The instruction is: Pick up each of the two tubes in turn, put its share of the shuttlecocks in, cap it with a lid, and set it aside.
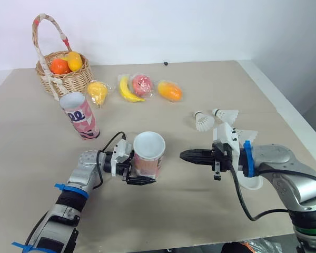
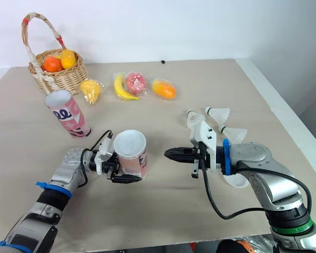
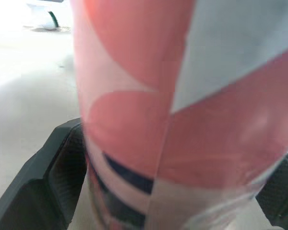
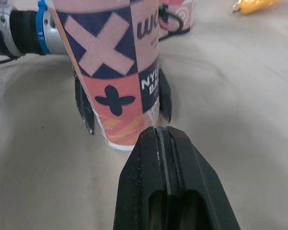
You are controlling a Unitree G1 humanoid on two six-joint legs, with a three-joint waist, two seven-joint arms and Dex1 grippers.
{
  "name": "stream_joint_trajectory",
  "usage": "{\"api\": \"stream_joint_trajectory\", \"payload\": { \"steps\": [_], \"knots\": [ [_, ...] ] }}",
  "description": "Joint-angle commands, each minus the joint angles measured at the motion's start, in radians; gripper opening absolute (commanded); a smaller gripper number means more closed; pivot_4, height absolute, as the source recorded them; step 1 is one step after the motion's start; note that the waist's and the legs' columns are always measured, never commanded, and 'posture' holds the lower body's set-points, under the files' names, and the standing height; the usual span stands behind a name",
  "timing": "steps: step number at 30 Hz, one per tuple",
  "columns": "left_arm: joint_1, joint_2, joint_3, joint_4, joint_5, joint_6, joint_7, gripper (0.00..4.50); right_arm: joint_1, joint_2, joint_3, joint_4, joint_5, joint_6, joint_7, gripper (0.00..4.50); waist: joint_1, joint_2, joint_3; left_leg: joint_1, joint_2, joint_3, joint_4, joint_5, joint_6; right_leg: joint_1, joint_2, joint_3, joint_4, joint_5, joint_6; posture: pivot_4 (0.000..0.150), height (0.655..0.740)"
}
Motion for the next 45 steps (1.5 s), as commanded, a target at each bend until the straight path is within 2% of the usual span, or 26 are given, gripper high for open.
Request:
{"api": "stream_joint_trajectory", "payload": {
  "steps": [1,7,8,14,19,23,26,31,38,45],
  "knots": [
    [0.002,0.028,0.024,-0.038,-0.014,0.015,-0.003,4.50,-0.007,-0.019,-0.005,-0.022,0.020,0.002,0.019,1.32,0.000,0.000,0.000,0.000,0.000,0.000,0.000,0.000,0.000,0.000,0.000,0.000,0.000,0.000,0.000,0.150,0.7298],
    [0.053,0.096,0.020,-0.117,-0.021,0.032,-0.038,4.50,-0.010,-0.035,0.015,-0.008,0.020,-0.014,0.073,4.31,-0.001,0.000,0.000,0.000,0.000,-0.001,0.000,0.000,0.000,0.000,0.000,-0.001,0.000,0.000,0.000,0.150,0.7298],
    [0.062,0.102,0.021,-0.128,-0.020,0.029,-0.037,4.50,-0.012,-0.033,0.013,-0.004,0.020,-0.017,0.076,4.47,-0.001,0.000,0.000,0.000,0.000,-0.002,0.000,0.000,0.000,0.000,0.000,-0.001,0.000,0.000,0.000,0.150,0.7298],
    [0.107,0.162,0.088,-0.105,-0.005,-0.036,0.015,4.50,-0.035,-0.031,0.006,0.005,0.046,-0.008,0.092,4.47,-0.001,0.000,0.000,0.000,0.000,-0.002,0.001,0.000,0.000,0.000,0.000,-0.002,0.000,0.000,0.000,0.150,0.7298],
    [0.151,0.260,0.178,-0.085,-0.027,-0.093,0.012,4.50,-0.053,0.027,0.092,0.055,-0.046,-0.087,0.058,4.47,-0.004,0.000,0.000,0.001,0.002,-0.002,0.001,0.000,0.000,0.000,0.002,-0.002,0.001,0.000,-0.002,0.150,0.7298],
    [0.224,0.308,0.261,-0.210,-0.146,-0.027,-0.025,4.50,-0.034,0.068,0.200,0.102,-0.175,-0.219,0.065,4.47,-0.002,0.000,0.001,0.000,0.003,-0.002,0.001,0.000,0.000,0.000,0.001,-0.003,0.001,-0.001,-0.002,0.150,0.7298],
    [0.311,0.354,0.319,-0.365,-0.268,0.101,-0.036,4.50,-0.037,0.111,0.248,0.129,-0.207,-0.263,0.066,4.47,-0.002,-0.001,0.001,-0.001,0.002,-0.002,0.001,-0.001,-0.001,-0.001,-0.001,-0.003,0.001,-0.002,-0.001,0.150,0.7298],
    [0.445,0.430,0.373,-0.545,-0.359,0.222,-0.045,4.50,-0.078,0.197,0.279,0.183,-0.229,-0.307,0.060,4.47,-0.003,0.000,0.001,-0.001,0.002,-0.002,0.001,-0.001,-0.001,-0.001,-0.001,-0.003,0.002,-0.002,-0.001,0.150,0.7298],
    [0.531,0.446,0.442,-0.667,-0.410,0.282,0.004,4.50,-0.149,0.287,0.326,0.290,-0.266,-0.365,0.088,4.47,-0.003,0.000,0.002,0.000,0.003,-0.003,0.002,0.000,-0.002,0.000,0.000,-0.004,0.003,-0.001,-0.003,0.150,0.7298],
    [0.536,0.414,0.489,-0.721,-0.445,0.303,0.090,4.50,-0.187,0.352,0.348,0.360,-0.276,-0.404,0.108,4.47,-0.002,0.000,0.002,0.000,0.003,-0.002,0.001,0.000,-0.002,0.000,0.000,-0.004,0.003,-0.001,-0.003,0.150,0.7298]
  ]
}}
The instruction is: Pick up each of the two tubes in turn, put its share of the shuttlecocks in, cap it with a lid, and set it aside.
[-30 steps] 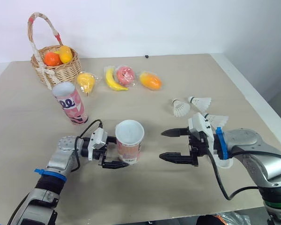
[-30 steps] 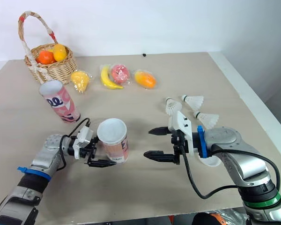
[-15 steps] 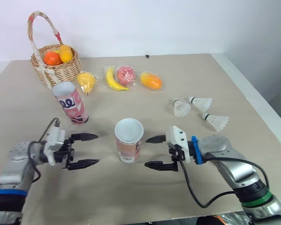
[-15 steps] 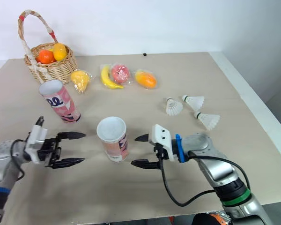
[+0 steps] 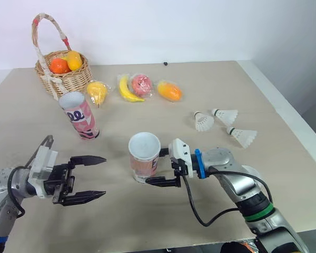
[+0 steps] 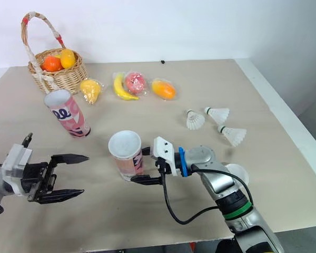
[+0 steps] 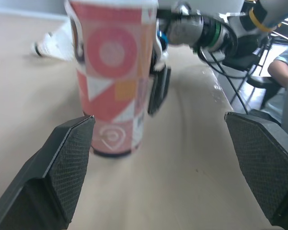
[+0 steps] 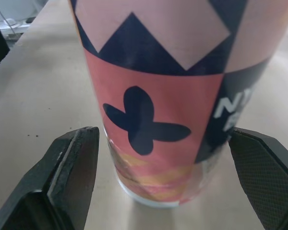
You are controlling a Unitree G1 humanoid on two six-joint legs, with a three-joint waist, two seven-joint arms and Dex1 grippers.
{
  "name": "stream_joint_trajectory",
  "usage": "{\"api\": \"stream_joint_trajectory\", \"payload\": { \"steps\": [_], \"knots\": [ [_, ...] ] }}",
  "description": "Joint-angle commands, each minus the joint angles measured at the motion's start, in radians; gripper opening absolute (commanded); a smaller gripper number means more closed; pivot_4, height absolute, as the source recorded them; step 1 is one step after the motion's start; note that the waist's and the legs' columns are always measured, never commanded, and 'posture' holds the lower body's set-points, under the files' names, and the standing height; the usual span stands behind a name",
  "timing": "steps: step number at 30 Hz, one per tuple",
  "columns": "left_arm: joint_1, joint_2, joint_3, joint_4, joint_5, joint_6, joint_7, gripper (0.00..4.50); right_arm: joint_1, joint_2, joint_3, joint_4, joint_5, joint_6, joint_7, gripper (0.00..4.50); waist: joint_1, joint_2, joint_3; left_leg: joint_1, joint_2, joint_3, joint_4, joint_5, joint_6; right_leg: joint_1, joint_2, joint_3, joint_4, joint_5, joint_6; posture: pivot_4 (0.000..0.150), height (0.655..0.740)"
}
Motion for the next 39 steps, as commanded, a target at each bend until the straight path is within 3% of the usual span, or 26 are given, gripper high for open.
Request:
{"api": "stream_joint_trajectory", "payload": {
  "steps": [1,22,25,27,33,39],
  "knots": [
    [-0.001,-0.020,0.048,-0.040,-0.035,0.005,0.058,4.50,-0.038,0.051,0.012,0.021,0.005,-0.031,0.016,4.47,-0.002,0.000,0.000,0.000,0.000,0.000,0.000,0.000,0.000,0.000,0.000,0.000,0.000,0.000,0.000,0.150,0.7298],
    [-0.071,-0.052,-0.005,-0.077,-0.040,0.073,0.158,4.50,-0.076,0.168,0.001,0.078,0.038,0.013,0.037,4.47,-0.001,0.000,0.000,0.001,0.001,-0.001,0.000,0.001,-0.002,0.000,0.002,0.000,0.002,0.001,-0.002,0.150,0.7298],
    [-0.085,-0.053,-0.019,-0.070,-0.036,0.073,0.159,4.50,-0.075,0.161,-0.006,0.072,0.044,0.021,0.037,3.25,-0.001,0.000,0.000,0.002,0.001,-0.001,0.000,0.001,-0.002,0.000,0.002,0.000,0.002,0.001,-0.002,0.150,0.7298],
    [-0.096,-0.055,-0.029,-0.066,-0.032,0.074,0.156,4.50,-0.076,0.151,-0.011,0.066,0.044,0.029,0.034,2.76,-0.001,0.000,0.000,0.002,0.001,-0.001,0.000,0.001,-0.002,0.000,0.002,0.000,0.002,0.001,-0.002,0.150,0.7298],
    [-0.148,-0.069,-0.078,-0.044,-0.017,0.078,0.155,4.50,-0.072,0.083,-0.069,0.011,0.083,0.072,0.042,2.76,-0.001,0.000,0.000,0.002,0.001,-0.001,0.000,0.002,-0.004,0.001,0.002,0.000,0.002,0.002,-0.001,0.150,0.7298],
    [-0.291,-0.152,-0.177,0.022,0.018,0.089,0.194,4.50,-0.055,-0.052,-0.285,-0.116,0.199,0.167,-0.014,2.76,0.007,0.000,0.000,0.001,-0.001,-0.001,0.002,0.003,-0.005,0.002,0.001,0.001,0.002,0.003,0.001,0.150,0.7298]
  ]
}}
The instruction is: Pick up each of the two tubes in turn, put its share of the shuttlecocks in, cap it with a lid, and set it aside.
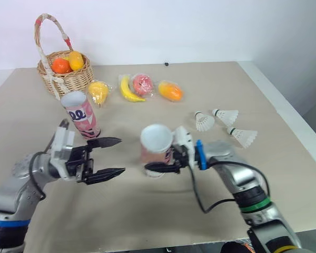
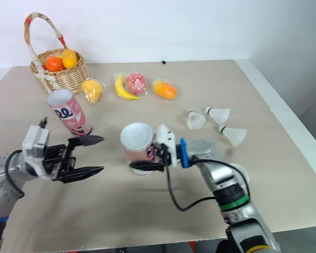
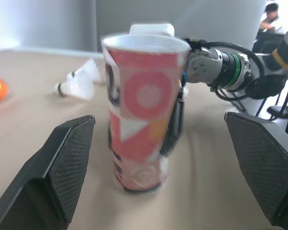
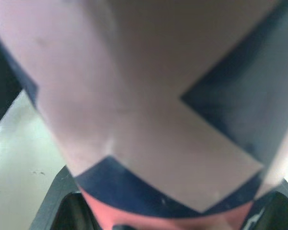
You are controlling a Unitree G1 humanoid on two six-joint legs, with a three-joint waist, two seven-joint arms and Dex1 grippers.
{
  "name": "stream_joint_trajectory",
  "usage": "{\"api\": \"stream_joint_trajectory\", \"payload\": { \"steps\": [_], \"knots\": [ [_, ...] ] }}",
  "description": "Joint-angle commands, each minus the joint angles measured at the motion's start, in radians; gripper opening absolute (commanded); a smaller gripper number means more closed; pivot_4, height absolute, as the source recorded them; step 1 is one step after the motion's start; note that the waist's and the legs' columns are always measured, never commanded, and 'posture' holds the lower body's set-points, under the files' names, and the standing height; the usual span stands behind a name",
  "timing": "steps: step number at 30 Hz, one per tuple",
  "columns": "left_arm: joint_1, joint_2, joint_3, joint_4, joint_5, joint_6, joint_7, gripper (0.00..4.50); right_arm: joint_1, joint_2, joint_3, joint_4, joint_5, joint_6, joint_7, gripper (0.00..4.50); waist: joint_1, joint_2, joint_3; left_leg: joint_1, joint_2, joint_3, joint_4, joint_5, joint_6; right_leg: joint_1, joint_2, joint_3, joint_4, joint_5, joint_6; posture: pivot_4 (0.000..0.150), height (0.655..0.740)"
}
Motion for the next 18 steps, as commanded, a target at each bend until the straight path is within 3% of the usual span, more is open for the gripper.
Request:
{"api": "stream_joint_trajectory", "payload": {
  "steps": [1,5,10,18],
  "knots": [
    [-0.080,-0.045,-0.053,0.028,0.023,0.002,0.023,4.50,0.007,-0.069,-0.185,-0.107,0.102,0.059,-0.062,2.76,0.001,0.000,0.000,0.000,0.000,0.000,0.000,0.000,0.000,0.000,0.000,0.000,0.000,0.000,0.000,0.150,0.7298],
    [-0.155,-0.096,-0.114,0.070,0.044,0.002,0.008,4.50,0.058,-0.160,-0.401,-0.108,0.145,0.084,-0.162,2.76,0.009,0.000,0.000,0.000,-0.001,0.000,0.001,0.000,0.000,0.001,0.000,0.000,0.000,0.000,0.001,0.150,0.7298],
    [-0.245,-0.152,-0.176,0.139,0.069,-0.002,-0.018,4.50,0.062,-0.250,-0.646,0.087,0.090,0.065,-0.386,2.76,0.014,0.000,0.000,0.000,-0.002,0.002,0.002,0.000,0.000,0.001,0.000,0.003,-0.001,0.002,0.002,0.150,0.7298],
    [-0.364,-0.275,-0.229,0.241,0.145,-0.006,0.065,4.50,0.056,-0.265,-0.772,0.294,-0.020,0.011,-0.702,2.76,0.012,0.001,0.000,0.002,-0.003,0.007,0.003,0.001,0.002,0.001,0.000,0.010,-0.001,0.005,0.005,0.150,0.7298]
  ]
}}
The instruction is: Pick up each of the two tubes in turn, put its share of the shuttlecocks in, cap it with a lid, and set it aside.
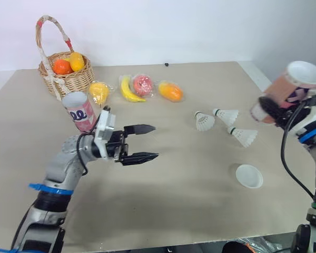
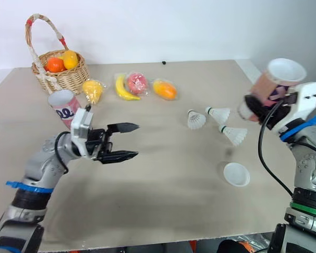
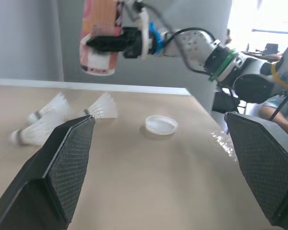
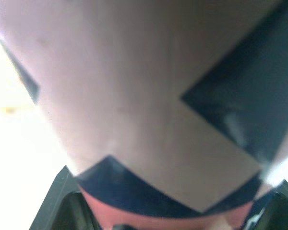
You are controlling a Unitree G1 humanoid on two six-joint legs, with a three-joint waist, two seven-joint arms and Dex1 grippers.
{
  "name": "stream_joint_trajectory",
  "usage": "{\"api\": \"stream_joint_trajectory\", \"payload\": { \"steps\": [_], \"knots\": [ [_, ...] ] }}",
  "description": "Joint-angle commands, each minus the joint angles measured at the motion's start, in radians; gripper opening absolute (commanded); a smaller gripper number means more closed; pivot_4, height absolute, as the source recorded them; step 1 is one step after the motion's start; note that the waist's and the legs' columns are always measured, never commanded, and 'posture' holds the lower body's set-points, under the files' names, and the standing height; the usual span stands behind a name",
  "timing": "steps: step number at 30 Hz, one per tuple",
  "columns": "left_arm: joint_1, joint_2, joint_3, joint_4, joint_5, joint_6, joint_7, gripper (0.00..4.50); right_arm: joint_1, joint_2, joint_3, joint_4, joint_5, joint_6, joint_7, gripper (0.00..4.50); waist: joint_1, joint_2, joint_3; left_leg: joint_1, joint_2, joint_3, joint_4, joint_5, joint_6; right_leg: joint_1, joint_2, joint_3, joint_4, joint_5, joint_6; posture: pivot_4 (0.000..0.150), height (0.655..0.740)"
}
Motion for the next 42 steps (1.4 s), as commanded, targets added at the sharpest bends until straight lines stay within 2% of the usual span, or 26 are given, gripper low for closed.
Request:
{"api": "stream_joint_trajectory", "payload": {
  "steps": [1,7,16,30,32,33,34,35,42],
  "knots": [
    [-0.045,-0.036,-0.004,0.028,0.037,0.001,0.064,4.50,-0.020,-0.009,-0.049,0.067,-0.037,-0.047,-0.110,2.76,-0.001,0.000,0.000,0.000,0.000,0.001,0.000,0.000,0.000,0.000,0.000,0.001,0.000,0.001,0.001,0.150,0.7298],
    [-0.092,-0.104,-0.044,0.091,0.169,-0.024,0.208,4.50,-0.061,0.002,-0.068,0.275,-0.034,-0.147,-0.177,2.76,-0.014,0.001,0.000,0.004,-0.001,0.008,0.000,0.000,0.000,0.002,0.000,0.009,-0.002,0.003,0.005,0.150,0.7298],
    [-0.105,-0.144,-0.055,0.109,0.270,-0.016,0.340,4.50,-0.111,0.032,-0.047,0.432,-0.026,-0.233,-0.196,2.76,-0.024,0.001,0.000,0.005,-0.002,0.010,0.000,0.001,0.001,0.002,0.001,0.013,-0.002,0.004,0.006,0.150,0.7298],
    [-0.100,-0.169,-0.040,0.110,0.266,-0.006,0.369,4.50,-0.080,0.043,0.013,0.485,-0.062,-0.268,-0.192,2.76,-0.023,0.001,0.000,0.005,-0.002,0.012,0.000,0.001,0.001,0.002,0.001,0.016,-0.003,0.004,0.007,0.150,0.7298],
    [-0.098,-0.166,-0.047,0.110,0.265,-0.023,0.343,4.50,-0.075,0.050,0.016,0.467,-0.051,-0.259,-0.180,3.57,-0.023,0.001,0.000,0.005,-0.002,0.012,0.000,0.001,0.001,0.002,0.001,0.016,-0.003,0.004,0.008,0.150,0.7298],
    [-0.096,-0.164,-0.050,0.110,0.266,-0.032,0.330,4.50,-0.073,0.051,0.018,0.464,-0.050,-0.255,-0.180,3.73,-0.023,0.001,0.000,0.005,-0.002,0.012,0.000,0.001,0.001,0.002,0.001,0.016,-0.003,0.004,0.008,0.150,0.7298],
    [-0.093,-0.162,-0.054,0.111,0.267,-0.040,0.316,4.50,-0.072,0.050,0.019,0.461,-0.048,-0.250,-0.178,4.23,-0.023,0.001,0.000,0.005,-0.002,0.012,0.000,0.001,0.001,0.002,0.001,0.016,-0.003,0.004,0.008,0.150,0.7298],
    [-0.092,-0.161,-0.055,0.111,0.268,-0.045,0.306,4.50,-0.072,0.048,0.018,0.459,-0.046,-0.246,-0.176,4.38,-0.023,0.001,0.000,0.005,-0.002,0.012,0.000,0.001,0.001,0.002,0.001,0.016,-0.003,0.004,0.008,0.150,0.7298],
    [-0.098,-0.170,-0.043,0.123,0.256,-0.057,0.263,4.50,-0.042,0.032,0.006,0.406,-0.023,-0.213,-0.142,4.38,-0.023,0.001,0.000,0.005,-0.002,0.012,0.000,0.001,0.001,0.002,0.001,0.016,-0.003,0.005,0.008,0.150,0.7298]
  ]
}}
